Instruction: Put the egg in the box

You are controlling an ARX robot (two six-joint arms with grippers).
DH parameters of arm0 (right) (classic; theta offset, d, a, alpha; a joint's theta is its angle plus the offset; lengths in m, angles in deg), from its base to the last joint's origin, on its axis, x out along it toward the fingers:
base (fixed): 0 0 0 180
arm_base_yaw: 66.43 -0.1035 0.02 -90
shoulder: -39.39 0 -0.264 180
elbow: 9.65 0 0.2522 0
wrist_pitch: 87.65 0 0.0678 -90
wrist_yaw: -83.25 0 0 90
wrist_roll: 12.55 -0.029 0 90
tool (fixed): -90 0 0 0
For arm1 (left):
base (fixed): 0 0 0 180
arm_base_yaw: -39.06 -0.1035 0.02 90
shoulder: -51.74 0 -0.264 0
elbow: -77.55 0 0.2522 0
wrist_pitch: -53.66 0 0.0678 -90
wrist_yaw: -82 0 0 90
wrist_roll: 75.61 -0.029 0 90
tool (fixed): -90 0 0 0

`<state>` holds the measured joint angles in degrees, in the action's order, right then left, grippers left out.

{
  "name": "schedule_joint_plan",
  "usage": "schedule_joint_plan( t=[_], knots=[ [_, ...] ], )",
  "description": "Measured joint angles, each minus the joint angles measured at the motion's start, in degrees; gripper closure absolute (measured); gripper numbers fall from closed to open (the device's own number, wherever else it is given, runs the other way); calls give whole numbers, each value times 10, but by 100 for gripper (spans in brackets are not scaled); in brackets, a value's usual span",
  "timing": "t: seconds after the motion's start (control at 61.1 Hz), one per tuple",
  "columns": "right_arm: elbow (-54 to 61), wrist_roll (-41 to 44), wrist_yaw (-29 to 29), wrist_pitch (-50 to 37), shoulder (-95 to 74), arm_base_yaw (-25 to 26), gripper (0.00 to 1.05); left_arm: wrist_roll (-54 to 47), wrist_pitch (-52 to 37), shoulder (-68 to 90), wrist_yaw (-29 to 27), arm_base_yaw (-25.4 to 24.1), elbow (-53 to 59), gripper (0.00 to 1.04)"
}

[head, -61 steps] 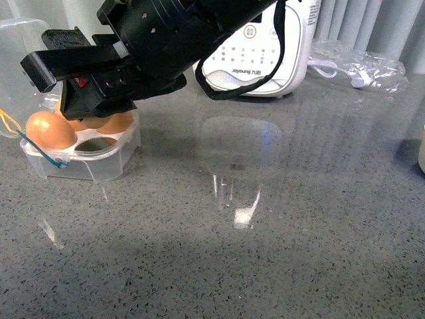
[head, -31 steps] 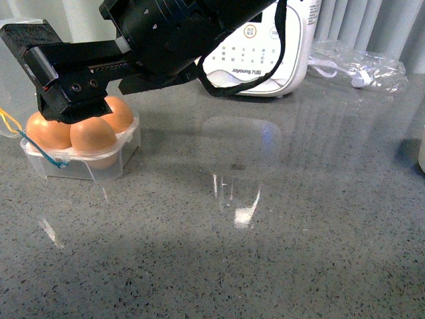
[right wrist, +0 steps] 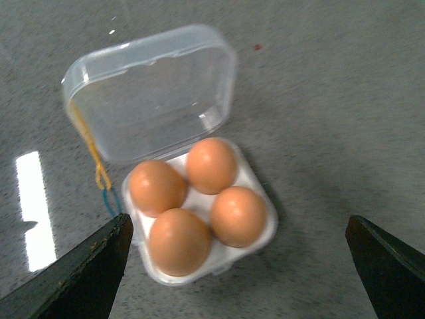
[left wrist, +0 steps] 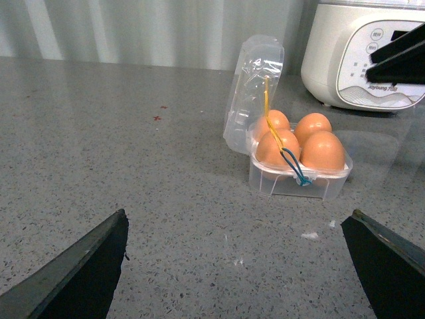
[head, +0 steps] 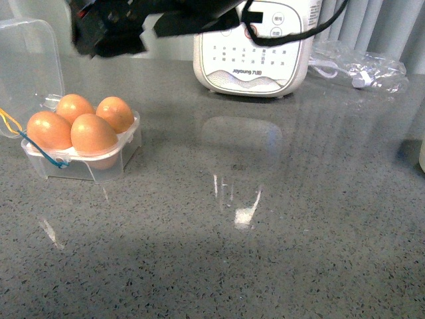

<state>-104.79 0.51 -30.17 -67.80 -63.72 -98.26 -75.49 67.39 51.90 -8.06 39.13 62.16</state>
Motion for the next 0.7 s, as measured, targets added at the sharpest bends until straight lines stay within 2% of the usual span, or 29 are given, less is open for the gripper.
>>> schedule_joint_plan(
  t=[0.049,0.18,0.278,0.507,0.703],
  knots=[
    [23,-7,25,-22,30,9,7,0,0,0,0,0,0,7],
    [137,-29,173,-104,149,49,7,0,0,0,0,0,0,7],
    [208,-39,235,-145,212,66,7,0,0,0,0,0,0,7],
    [377,-40,347,-224,390,94,7,0,0,0,0,0,0,7],
    [497,-20,398,-252,512,131,7,0,0,0,0,0,0,7]
  ],
)
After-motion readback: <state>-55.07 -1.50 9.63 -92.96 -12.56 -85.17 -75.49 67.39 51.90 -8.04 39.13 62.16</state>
